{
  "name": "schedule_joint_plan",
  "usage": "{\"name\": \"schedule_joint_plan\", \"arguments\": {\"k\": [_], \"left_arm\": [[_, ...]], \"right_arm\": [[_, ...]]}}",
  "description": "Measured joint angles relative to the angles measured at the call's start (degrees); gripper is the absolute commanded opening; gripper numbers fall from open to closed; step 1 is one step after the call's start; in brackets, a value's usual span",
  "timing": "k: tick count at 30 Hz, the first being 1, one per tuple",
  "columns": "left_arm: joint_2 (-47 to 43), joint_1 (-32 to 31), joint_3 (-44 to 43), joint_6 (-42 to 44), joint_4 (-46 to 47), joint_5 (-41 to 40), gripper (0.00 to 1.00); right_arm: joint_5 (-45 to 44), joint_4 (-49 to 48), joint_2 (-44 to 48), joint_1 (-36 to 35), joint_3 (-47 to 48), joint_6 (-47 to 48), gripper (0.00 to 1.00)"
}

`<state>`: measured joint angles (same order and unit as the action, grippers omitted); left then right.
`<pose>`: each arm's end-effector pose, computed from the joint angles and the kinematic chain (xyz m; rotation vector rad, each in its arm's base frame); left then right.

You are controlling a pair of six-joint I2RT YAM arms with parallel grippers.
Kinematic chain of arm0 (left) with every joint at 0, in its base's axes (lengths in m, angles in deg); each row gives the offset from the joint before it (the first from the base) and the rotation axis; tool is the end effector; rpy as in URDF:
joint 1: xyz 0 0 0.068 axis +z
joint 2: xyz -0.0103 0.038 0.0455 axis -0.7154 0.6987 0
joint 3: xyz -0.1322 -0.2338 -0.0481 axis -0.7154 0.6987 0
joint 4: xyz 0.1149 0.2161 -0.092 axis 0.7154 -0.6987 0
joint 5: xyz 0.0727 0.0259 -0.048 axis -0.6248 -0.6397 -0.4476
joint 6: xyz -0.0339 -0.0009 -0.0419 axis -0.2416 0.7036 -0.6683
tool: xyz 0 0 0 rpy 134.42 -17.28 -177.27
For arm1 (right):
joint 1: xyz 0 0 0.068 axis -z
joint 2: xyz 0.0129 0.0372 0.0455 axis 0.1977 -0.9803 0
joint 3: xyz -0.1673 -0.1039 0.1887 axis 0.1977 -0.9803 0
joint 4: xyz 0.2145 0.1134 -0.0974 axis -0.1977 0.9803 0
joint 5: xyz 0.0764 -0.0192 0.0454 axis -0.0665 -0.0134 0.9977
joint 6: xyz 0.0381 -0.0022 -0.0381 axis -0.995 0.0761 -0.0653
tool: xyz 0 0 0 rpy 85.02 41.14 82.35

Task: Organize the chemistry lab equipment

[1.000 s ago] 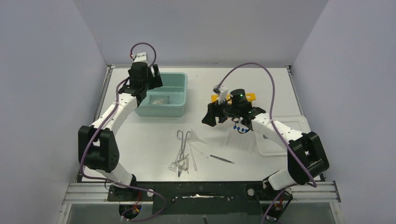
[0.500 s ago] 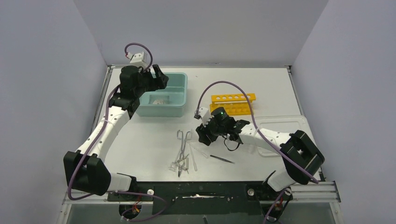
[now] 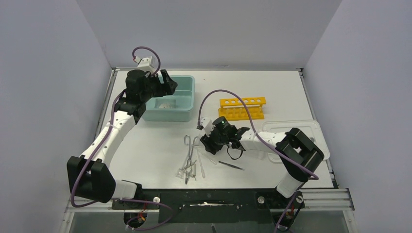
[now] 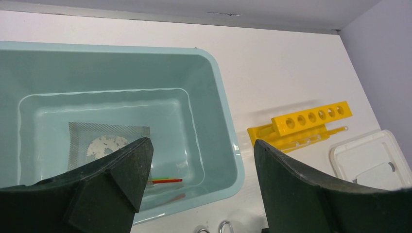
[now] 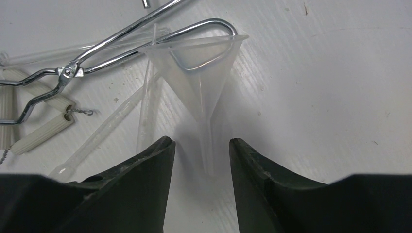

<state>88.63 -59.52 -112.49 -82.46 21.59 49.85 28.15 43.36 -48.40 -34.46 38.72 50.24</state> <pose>0.3110 -0.0819 0.3491 -0.0354 1.9197 -0.5593 0.2193 0.2369 0.1593 -1.1135 2.2312 0.5943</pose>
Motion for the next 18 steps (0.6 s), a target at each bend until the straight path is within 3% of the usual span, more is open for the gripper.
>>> {"name": "schedule_joint_plan", "arguments": {"k": [10,16,18], "left_arm": [[0.0,0.0,0.9,0.0,-0.1,0.2,0.76],[0.0,0.0,1.0,0.1,-0.2,1.4,0.76],[0.0,0.0,1.0,0.1,-0.2,1.9,0.77]], "right_arm": [[-1.8,-1.4,-2.3,-0.2,0.3,0.3,0.29],[-1.9,-1.4,-2.3,-0.3,0.3,0.3,0.12],[-1.9,-1.5,-2.3,-0.3,0.3,0.2,0.10]]}}
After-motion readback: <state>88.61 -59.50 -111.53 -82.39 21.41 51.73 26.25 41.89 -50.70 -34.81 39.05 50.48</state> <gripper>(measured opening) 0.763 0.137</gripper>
